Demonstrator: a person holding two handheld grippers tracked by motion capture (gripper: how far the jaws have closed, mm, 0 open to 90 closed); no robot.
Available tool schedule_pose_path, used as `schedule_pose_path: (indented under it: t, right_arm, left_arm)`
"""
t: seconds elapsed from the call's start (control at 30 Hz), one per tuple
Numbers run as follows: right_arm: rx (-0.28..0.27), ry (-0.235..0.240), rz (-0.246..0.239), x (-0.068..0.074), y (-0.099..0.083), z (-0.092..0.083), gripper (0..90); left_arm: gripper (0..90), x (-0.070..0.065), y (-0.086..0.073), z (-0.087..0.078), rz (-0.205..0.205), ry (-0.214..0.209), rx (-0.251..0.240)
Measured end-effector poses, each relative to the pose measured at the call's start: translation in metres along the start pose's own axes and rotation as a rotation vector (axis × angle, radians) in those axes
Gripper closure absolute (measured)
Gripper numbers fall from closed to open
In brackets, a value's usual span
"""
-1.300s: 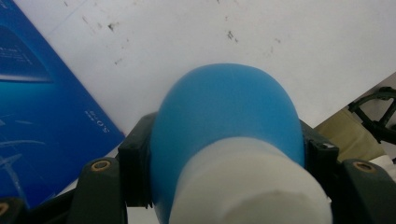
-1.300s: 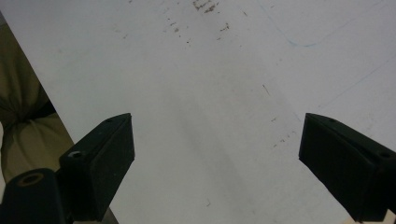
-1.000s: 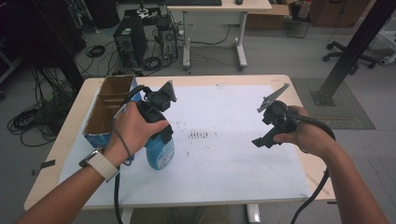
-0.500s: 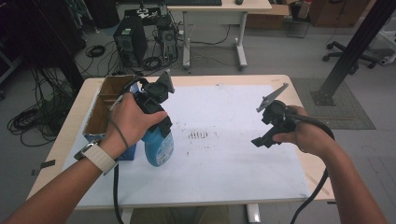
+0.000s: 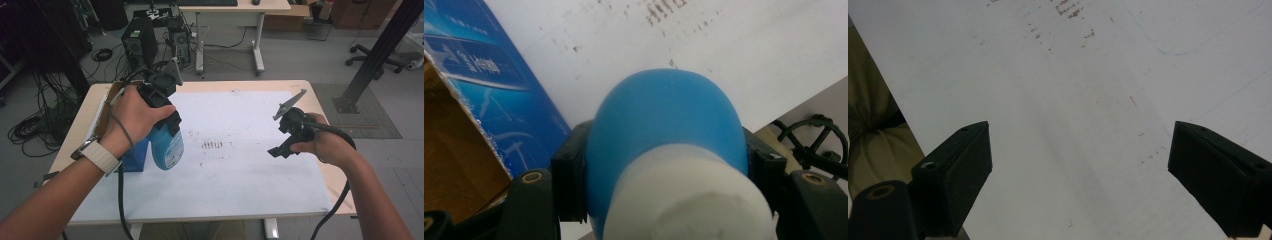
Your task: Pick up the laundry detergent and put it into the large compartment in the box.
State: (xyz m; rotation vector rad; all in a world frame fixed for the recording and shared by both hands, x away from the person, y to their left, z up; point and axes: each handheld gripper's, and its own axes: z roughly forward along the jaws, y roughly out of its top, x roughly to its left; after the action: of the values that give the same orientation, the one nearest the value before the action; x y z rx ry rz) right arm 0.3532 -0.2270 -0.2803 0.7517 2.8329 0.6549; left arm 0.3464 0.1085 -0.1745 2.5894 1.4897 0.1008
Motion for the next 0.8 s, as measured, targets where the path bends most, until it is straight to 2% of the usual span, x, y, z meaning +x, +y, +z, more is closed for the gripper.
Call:
schedule_pose_path:
  t: [0.23, 0.4, 0.63, 0.8]
  right_arm:
    - [0.002, 0.000, 0.001, -0.001, -0.002, 0.000, 10.7]
    - [0.002, 0.002, 0.004, -0.001, -0.002, 0.001, 10.7]
    - [0.000, 0.002, 0.001, -0.001, -0.002, 0.000, 10.7]
    - [0.001, 0.003, 0.000, -0.001, -0.002, 0.000, 10.7]
  left_arm:
    - [37.2, 0.004, 0.001, -0.012, -0.019, 0.001, -0.011]
    - [37.2, 0.007, 0.003, -0.024, -0.031, 0.034, -0.014]
    - [37.3, 0.013, 0.004, -0.034, -0.061, 0.028, -0.030]
    - [37.3, 0.017, 0.007, -0.038, -0.078, 0.039, -0.025]
